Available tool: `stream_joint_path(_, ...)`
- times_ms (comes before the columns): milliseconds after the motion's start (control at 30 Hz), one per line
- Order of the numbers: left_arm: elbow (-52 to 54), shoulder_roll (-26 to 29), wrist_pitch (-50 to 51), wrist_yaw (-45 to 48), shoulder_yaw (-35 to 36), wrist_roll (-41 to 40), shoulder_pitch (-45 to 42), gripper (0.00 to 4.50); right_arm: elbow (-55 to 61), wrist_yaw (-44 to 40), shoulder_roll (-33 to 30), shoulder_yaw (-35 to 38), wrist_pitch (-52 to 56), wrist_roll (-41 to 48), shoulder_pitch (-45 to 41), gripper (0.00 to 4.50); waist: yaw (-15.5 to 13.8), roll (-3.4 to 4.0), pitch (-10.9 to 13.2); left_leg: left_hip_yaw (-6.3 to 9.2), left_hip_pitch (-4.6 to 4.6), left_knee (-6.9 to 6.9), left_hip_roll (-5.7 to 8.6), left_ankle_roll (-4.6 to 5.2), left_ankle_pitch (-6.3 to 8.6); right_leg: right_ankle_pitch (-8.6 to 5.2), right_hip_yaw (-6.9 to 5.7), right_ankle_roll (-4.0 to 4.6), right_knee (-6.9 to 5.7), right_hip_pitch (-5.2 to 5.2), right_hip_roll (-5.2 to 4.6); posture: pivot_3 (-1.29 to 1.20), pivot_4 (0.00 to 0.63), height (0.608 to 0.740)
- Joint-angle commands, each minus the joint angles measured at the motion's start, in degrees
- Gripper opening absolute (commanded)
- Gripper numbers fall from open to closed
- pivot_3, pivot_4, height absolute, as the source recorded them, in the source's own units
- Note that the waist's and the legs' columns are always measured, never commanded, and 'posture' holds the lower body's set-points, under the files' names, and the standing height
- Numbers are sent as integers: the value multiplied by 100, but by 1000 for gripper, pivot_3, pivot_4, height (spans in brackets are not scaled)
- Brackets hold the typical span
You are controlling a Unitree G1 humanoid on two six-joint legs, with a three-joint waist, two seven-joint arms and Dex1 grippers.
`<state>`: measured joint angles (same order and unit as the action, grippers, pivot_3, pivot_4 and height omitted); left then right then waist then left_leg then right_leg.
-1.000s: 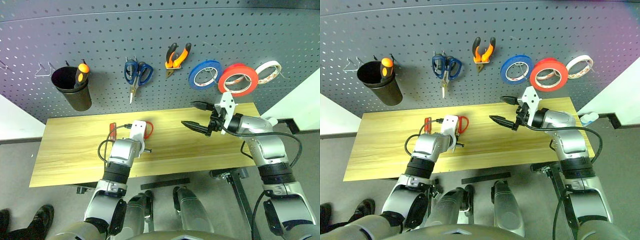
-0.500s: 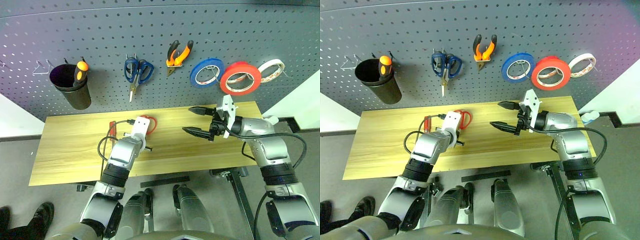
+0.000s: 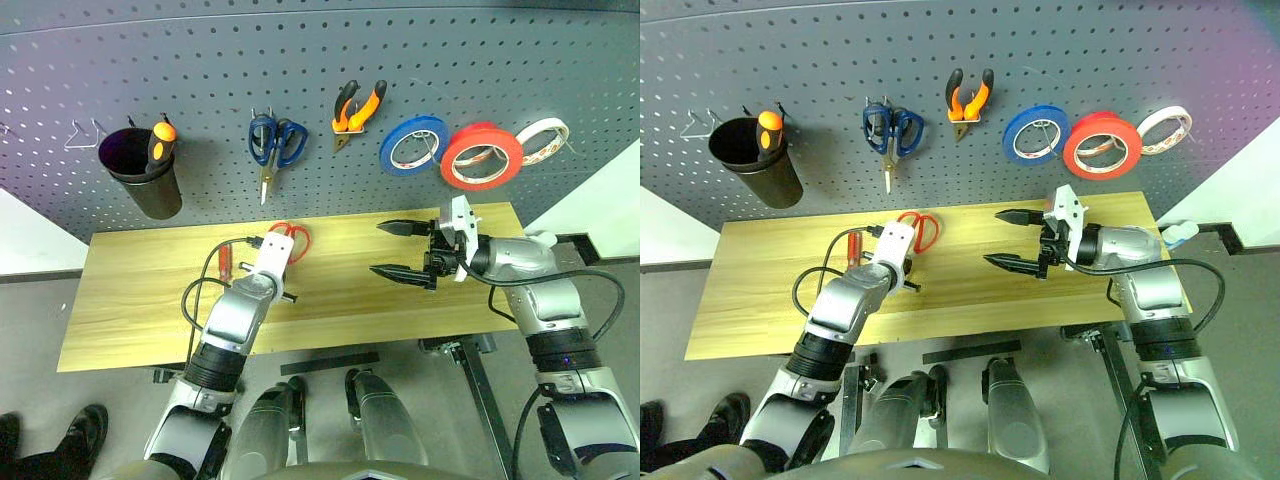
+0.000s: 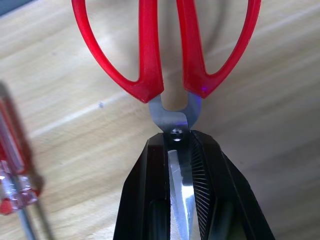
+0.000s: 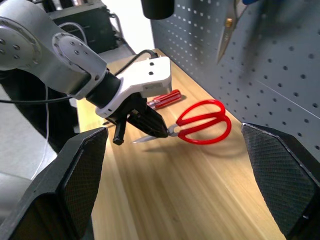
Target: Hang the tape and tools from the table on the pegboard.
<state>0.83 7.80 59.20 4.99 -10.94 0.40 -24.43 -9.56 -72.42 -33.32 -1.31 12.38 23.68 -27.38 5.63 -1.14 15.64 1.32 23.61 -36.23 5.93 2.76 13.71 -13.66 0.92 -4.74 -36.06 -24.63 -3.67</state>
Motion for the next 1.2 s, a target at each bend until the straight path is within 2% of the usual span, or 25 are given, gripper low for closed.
stream_joint_path(33, 509, 231, -303, 358, -152, -51, 254, 257, 20, -175, -123, 143, -7, 140, -93, 4500, 6, 0, 0, 0, 0, 0, 0, 0, 0, 0, 0, 0, 0, 0, 0, -261, 279, 740)
stream_joint_path(233, 1157, 601, -1050, 598, -104, 14, 929, 257, -111, -657, -134, 345, 364, 704, -155, 4500, 0, 1, 0, 0, 0, 1, -1, 0, 0, 0, 0, 1, 1, -1, -1, -253, 266, 740)
stream_joint_path(333, 1299, 653, -1338, 528, -91, 110, 1118, 257, -283, -761, -109, 378, 465, 786, -215, 4500, -11, 1, -1, 0, 1, -1, -1, 1, 0, 0, 0, 1, 1, 0, -2, -249, 257, 740)
stream_joint_path(467, 1423, 772, -2204, 347, -161, 381, 1459, 257, -595, -915, -43, 434, 418, 819, -312, 4500, -13, 2, -3, -1, 1, 0, -1, 1, 1, 0, 0, 2, 4, 0, -3, -242, 241, 740)
stream_joint_path(767, 1485, 985, -2931, 401, -253, 758, 1842, 257, -969, -1215, 15, 599, 290, 982, -401, 4500, -9, 6, -7, -3, 1, -1, -1, 1, 1, 0, -1, 1, 2, 0, -3, -245, 217, 740)
stream_joint_path(1000, 1549, 1402, -4067, 685, -369, 1037, 2130, 257, -1494, -1576, -7, 941, 417, 1229, -386, 4500, -9, 13, -17, -3, 1, -1, -1, 1, 0, 1, -4, 1, 1, 0, -3, -249, 202, 740)
stream_joint_path(1200, 1434, 1504, -4782, 711, -304, 1189, 2203, 257, -1664, -1652, 53, 1192, 121, 1237, -201, 4500, -6, 19, -22, -4, 1, -5, -1, 1, 0, 1, -4, 1, -3, 1, -3, -254, 197, 740)
